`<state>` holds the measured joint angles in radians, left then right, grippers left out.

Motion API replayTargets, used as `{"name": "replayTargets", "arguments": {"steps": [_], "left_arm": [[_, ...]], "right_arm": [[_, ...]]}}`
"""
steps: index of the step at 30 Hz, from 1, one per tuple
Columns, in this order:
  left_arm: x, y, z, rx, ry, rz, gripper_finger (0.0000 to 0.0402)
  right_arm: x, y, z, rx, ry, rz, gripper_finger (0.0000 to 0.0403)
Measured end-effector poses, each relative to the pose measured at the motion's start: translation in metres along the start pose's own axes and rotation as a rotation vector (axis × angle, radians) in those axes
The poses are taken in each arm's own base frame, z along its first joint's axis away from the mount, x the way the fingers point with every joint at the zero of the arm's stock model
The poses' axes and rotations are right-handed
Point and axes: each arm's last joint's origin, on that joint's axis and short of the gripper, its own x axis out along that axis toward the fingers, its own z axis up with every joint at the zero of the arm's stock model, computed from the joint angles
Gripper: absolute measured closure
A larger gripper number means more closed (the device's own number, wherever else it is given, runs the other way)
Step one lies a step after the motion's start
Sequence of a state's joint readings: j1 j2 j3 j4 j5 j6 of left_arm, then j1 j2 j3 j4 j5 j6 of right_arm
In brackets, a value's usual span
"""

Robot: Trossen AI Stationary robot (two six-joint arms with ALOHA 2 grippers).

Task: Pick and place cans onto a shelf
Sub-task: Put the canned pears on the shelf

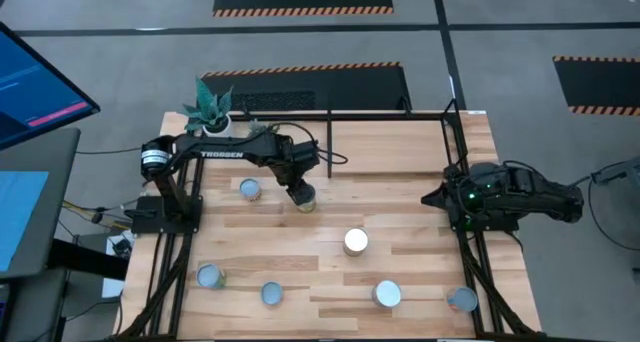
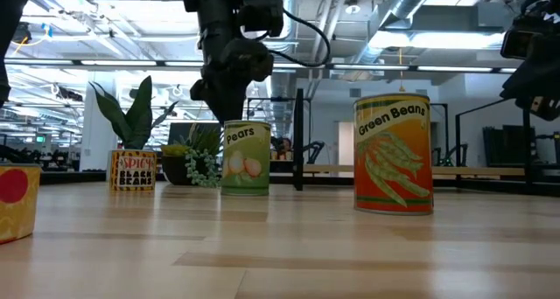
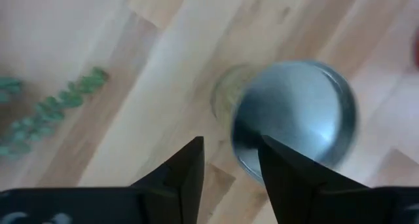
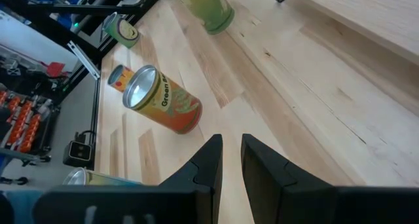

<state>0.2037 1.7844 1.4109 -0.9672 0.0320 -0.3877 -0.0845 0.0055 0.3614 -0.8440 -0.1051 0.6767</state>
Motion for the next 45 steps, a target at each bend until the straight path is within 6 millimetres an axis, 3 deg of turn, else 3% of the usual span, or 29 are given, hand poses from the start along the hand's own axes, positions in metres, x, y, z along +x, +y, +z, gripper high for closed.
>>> {"name": "replayTargets", "arguments": {"steps": [11,24,32,45], "left_arm": [[0.000,-0.001,0.002,0.016,-0.013,-0.017,0.0272],[0.001,-0.002,0.001,0.066,-0.003,-0.042,0.0389],[0.000,-0.003,0.002,0.066,-0.009,-0.059,0.0401],[-0.059,-0.020,0.021,0.099,-0.050,-0.296,0.0401]], "right_arm": [[0.000,0.000,0.001,-0.008,-0.005,0.003,0.0321],[0.000,0.001,0.001,-0.022,-0.009,0.007,0.0321],[0.000,0.001,0.001,-0.025,-0.009,0.007,0.0321],[0.000,0.001,0.001,-0.028,-0.010,0.007,0.0321]]}}
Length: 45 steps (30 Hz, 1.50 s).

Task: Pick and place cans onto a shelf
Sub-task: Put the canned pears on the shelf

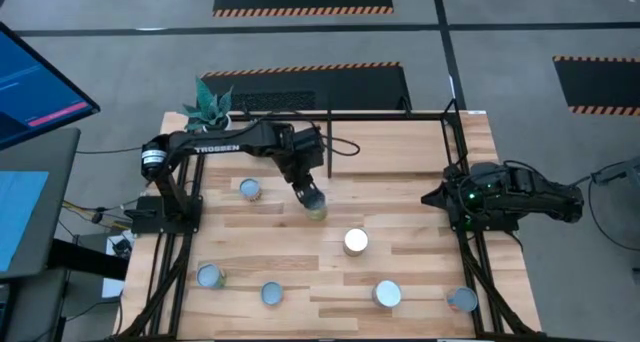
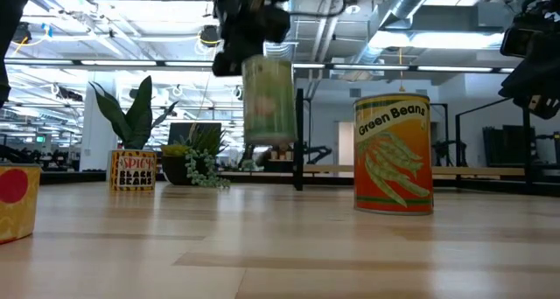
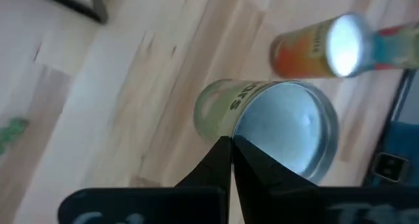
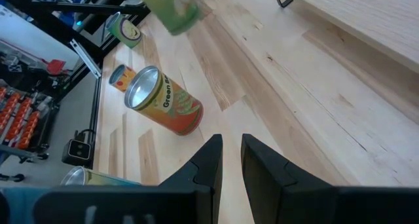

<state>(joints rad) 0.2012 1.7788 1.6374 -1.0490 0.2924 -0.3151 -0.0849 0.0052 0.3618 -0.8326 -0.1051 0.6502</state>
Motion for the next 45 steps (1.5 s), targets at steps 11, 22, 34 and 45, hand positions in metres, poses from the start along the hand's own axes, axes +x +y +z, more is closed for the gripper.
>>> {"name": "replayTargets", "arguments": {"steps": [11,22,34,45], "left_arm": [[-0.023,-0.016,0.037,0.031,-0.196,-0.037,0.0401],[-0.012,-0.005,0.108,0.148,-0.247,0.068,0.0401],[-0.003,0.040,0.121,0.096,-0.313,0.155,0.0401],[0.011,0.045,0.124,0.143,-0.294,0.200,0.0401]], "right_arm": [[0.000,0.000,0.000,-0.001,-0.002,0.002,0.0321],[0.000,0.000,0.000,-0.004,-0.002,0.002,0.0321],[0.000,0.000,0.000,-0.005,-0.003,0.001,0.0321],[0.000,0.000,0.000,-0.004,-0.003,0.001,0.0321]]}}
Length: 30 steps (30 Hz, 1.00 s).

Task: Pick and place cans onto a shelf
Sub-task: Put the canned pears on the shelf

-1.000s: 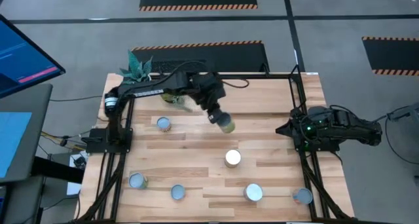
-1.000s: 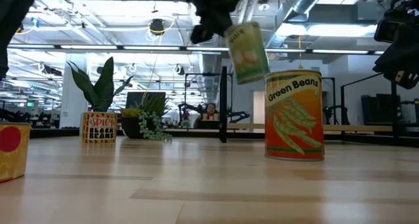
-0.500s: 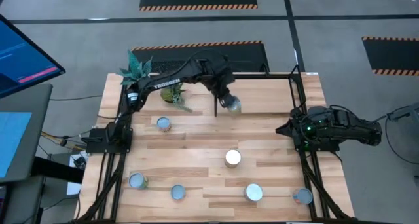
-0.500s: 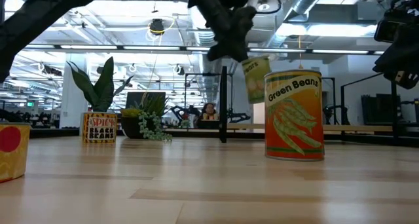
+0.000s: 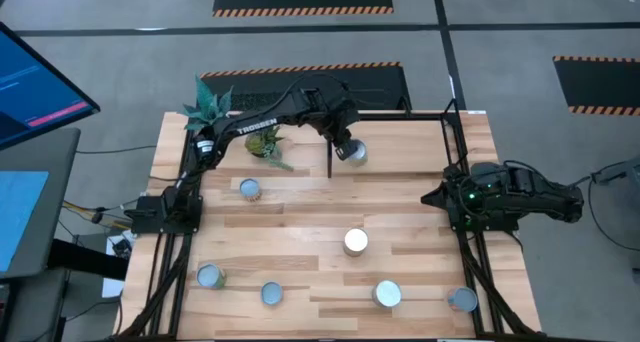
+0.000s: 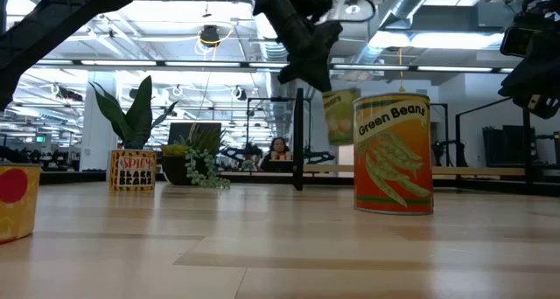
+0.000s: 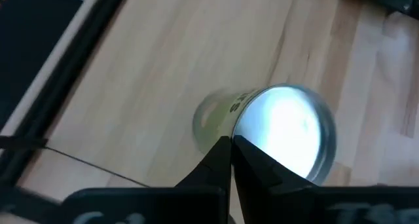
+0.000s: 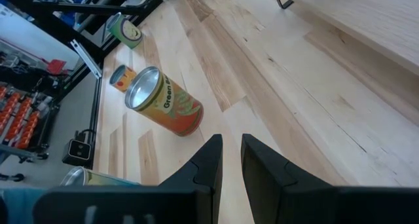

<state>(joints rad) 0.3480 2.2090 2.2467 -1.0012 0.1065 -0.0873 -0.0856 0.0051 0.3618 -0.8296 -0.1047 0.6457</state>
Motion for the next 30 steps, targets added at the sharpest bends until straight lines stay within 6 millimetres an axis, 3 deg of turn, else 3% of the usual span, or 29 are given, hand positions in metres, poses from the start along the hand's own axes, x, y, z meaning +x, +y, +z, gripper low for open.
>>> {"name": "replayTargets", "arguments": {"steps": [30], "left_arm": [[0.012,0.003,-0.008,-0.006,0.066,0.073,0.0401]], "right_arm": [[0.000,0.000,0.000,0.000,0.000,0.000,0.0321]]}}
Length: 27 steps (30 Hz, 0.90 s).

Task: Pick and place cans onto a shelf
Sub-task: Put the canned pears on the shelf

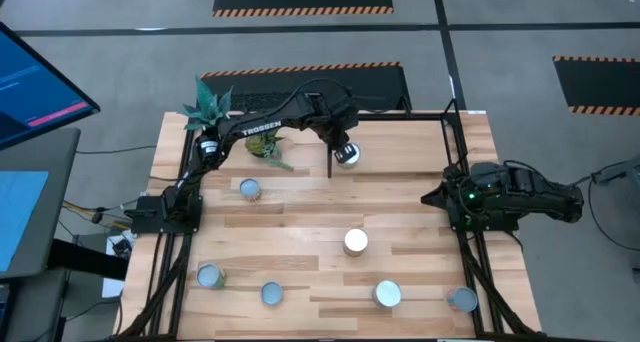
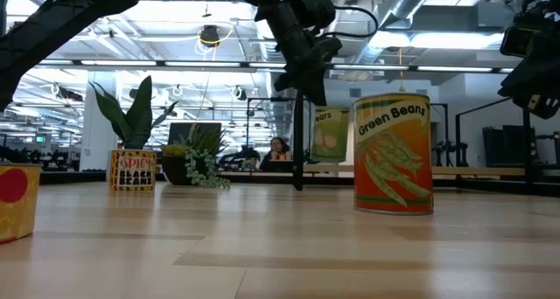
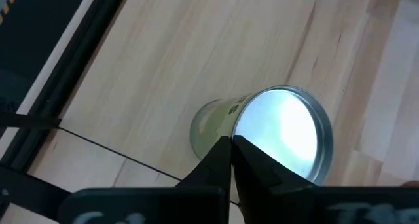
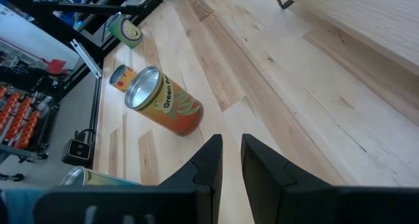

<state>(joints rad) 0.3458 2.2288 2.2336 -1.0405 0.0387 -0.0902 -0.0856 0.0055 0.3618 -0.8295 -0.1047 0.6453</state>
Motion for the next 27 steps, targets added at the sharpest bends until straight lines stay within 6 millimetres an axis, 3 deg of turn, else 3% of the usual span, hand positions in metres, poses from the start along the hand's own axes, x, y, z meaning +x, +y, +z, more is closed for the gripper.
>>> {"name": "replayTargets", "arguments": {"steps": [16,27], "left_arm": [[0.0000,0.0011,0.0003,0.017,-0.005,0.033,0.0399],[-0.0003,0.0033,0.0007,0.014,-0.009,0.066,0.0356]], "right_arm": [[0.0001,-0.0001,-0.0001,0.000,0.001,0.000,0.0321],[0.0001,-0.0001,-0.0001,0.000,0.001,0.000,0.0321]]}}
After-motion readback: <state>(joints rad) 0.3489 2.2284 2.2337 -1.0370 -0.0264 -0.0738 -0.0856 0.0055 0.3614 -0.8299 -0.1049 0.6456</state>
